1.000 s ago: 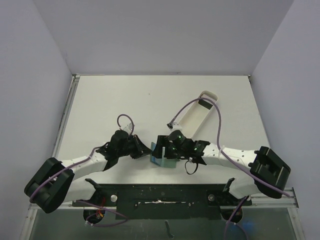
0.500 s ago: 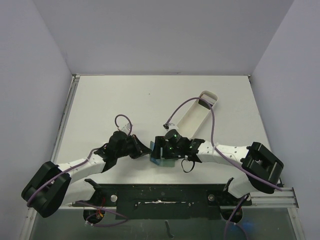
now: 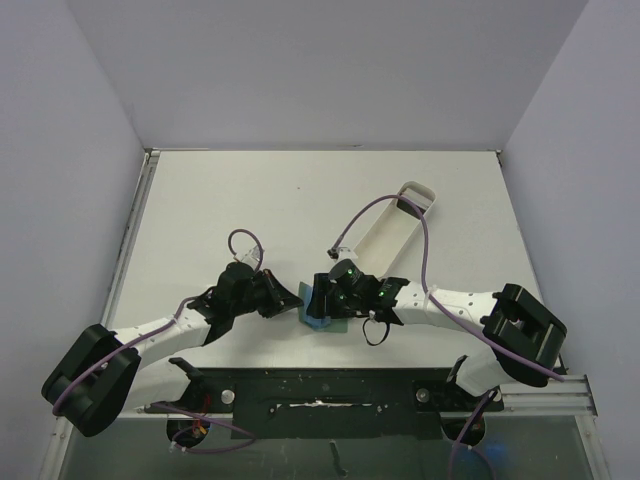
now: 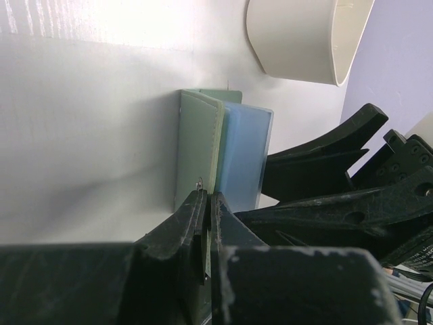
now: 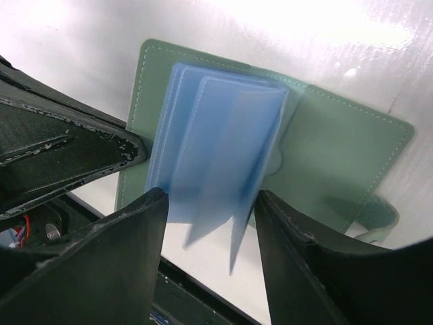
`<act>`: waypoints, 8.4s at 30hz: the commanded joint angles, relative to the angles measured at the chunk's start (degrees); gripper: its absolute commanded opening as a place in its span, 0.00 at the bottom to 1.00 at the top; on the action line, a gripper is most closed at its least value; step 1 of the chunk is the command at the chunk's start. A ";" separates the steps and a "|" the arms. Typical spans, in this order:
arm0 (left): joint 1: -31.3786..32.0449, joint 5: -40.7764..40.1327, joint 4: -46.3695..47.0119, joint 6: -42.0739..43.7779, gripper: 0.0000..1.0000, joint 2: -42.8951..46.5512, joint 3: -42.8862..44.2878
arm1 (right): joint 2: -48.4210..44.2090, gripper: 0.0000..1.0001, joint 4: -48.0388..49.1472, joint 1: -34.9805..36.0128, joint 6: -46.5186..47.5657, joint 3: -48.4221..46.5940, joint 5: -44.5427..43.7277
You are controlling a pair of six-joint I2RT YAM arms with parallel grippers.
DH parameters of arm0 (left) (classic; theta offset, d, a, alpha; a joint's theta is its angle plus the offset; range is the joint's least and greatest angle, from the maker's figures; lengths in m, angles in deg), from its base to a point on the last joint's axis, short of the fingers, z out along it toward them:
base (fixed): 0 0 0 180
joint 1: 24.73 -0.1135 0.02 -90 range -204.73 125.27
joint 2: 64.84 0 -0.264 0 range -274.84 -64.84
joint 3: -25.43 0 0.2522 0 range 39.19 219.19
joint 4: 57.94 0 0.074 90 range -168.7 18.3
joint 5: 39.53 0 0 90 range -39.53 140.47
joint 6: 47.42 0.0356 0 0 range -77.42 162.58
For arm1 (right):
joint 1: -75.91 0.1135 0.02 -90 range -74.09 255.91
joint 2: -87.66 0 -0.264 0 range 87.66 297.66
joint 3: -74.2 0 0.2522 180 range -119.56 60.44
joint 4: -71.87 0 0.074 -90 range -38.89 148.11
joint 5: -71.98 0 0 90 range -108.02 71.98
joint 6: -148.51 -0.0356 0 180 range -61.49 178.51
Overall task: Put the credit cards into the card holder
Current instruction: Open the card holder at the center of the board, then pick up the credit card from the storage box.
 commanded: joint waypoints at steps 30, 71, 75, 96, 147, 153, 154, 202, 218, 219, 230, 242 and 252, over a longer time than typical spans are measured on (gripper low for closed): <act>0.16 -1.03 2.48 2.13 0.00 0.44 -0.78 | -2.27 0.73 -8.58 2.23 3.31 -7.70 -9.46; 0.15 -0.05 4.05 4.57 0.05 -4.25 -0.17 | -4.57 0.18 -10.36 2.65 3.01 -4.27 -14.18; 0.15 -0.07 3.96 4.77 0.00 -3.63 -0.18 | -5.84 0.31 -14.97 2.64 2.22 -5.27 -17.17; 0.03 -1.68 -2.81 9.33 0.18 -1.53 2.55 | -2.86 0.36 -3.95 1.98 3.50 0.77 -12.47; -1.35 10.83 -1.77 14.34 0.00 1.71 2.21 | 19.79 0.53 -4.30 -44.63 76.15 -34.14 -3.70; -1.41 10.84 -0.43 13.82 0.00 0.90 2.19 | 21.69 0.52 -0.20 -44.76 82.44 -32.74 -4.06; -1.46 10.84 -0.41 13.82 0.00 0.82 2.26 | 22.27 0.51 0.29 -44.80 83.20 -32.66 -4.39; -3.01 12.44 0.18 13.65 0.00 -0.52 1.60 | 25.51 0.14 11.75 -45.25 88.53 -28.79 -11.78; -3.11 12.34 1.25 12.52 0.00 -0.42 0.97 | 19.97 0.00 3.06 -45.25 84.49 -29.57 -6.85; -3.06 12.33 1.33 12.36 0.00 -0.50 0.91 | 19.57 0.00 2.34 -45.25 84.10 -29.60 -6.53; -3.40 11.41 4.28 9.70 0.00 -0.26 -0.40 | 13.94 0.00 -3.49 -45.25 81.07 -29.97 -5.70; -3.85 8.41 9.60 5.14 0.00 -0.88 -1.93 | 7.34 0.00 -11.16 -44.72 72.47 -31.33 -2.91; -4.03 5.70 16.11 0.51 0.02 -5.08 -3.23 | -5.91 0.00 -14.51 -33.39 56.45 -26.30 -6.79</act>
